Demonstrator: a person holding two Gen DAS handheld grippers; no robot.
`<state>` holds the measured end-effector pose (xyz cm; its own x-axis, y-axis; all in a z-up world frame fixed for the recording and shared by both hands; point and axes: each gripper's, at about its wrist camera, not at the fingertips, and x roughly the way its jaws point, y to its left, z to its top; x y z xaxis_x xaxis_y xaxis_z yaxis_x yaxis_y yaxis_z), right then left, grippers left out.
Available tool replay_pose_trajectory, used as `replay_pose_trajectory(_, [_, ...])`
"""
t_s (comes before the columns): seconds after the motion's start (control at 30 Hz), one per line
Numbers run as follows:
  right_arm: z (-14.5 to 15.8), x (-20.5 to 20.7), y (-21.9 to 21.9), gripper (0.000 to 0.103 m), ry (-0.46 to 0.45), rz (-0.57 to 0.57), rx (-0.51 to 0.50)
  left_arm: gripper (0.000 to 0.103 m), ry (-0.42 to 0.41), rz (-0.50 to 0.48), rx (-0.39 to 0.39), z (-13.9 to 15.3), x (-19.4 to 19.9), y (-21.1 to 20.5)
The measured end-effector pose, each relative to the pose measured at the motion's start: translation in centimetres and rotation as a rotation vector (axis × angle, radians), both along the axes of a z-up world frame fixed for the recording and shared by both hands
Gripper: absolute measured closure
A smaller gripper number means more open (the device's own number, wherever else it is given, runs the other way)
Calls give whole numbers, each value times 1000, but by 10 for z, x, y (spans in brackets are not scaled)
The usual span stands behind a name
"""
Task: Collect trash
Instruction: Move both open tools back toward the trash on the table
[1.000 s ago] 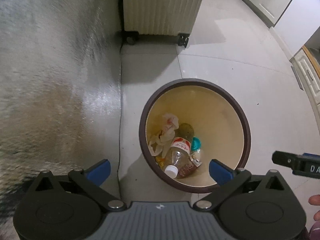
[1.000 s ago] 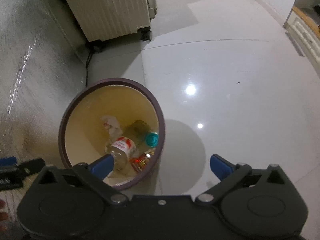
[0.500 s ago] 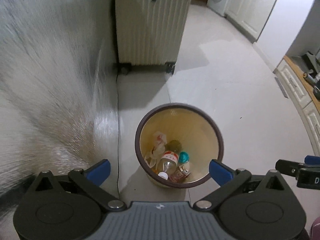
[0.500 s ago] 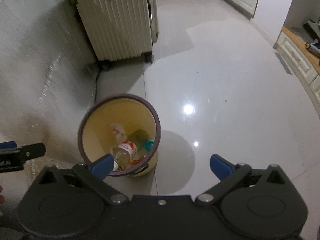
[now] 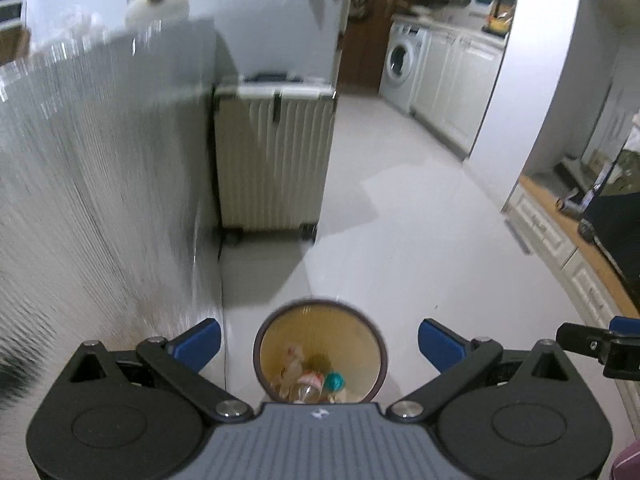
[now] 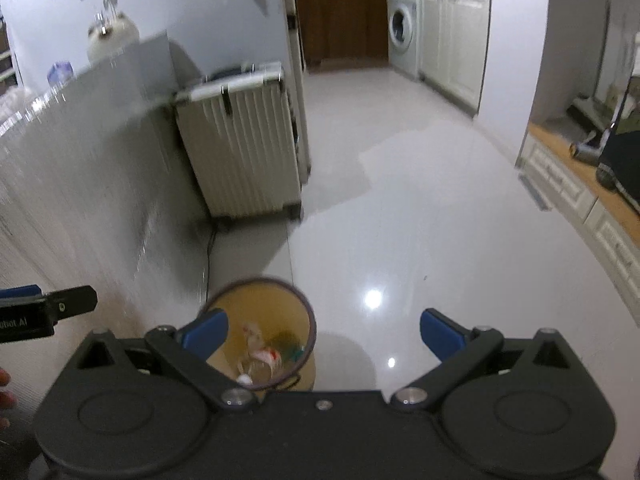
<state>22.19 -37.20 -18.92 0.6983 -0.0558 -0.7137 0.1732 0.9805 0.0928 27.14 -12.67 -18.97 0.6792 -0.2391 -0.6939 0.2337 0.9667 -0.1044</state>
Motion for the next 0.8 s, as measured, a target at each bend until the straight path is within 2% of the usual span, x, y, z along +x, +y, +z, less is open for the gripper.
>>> replay_pose_trajectory(0.43, [106, -56, 12, 0, -270, 1, -42, 0, -246, -45, -55, 108, -61, 13])
replay_pose_trajectory(0.8, [160, -69, 55, 0, -400, 46, -32, 0, -385, 7, -50, 171, -101, 57])
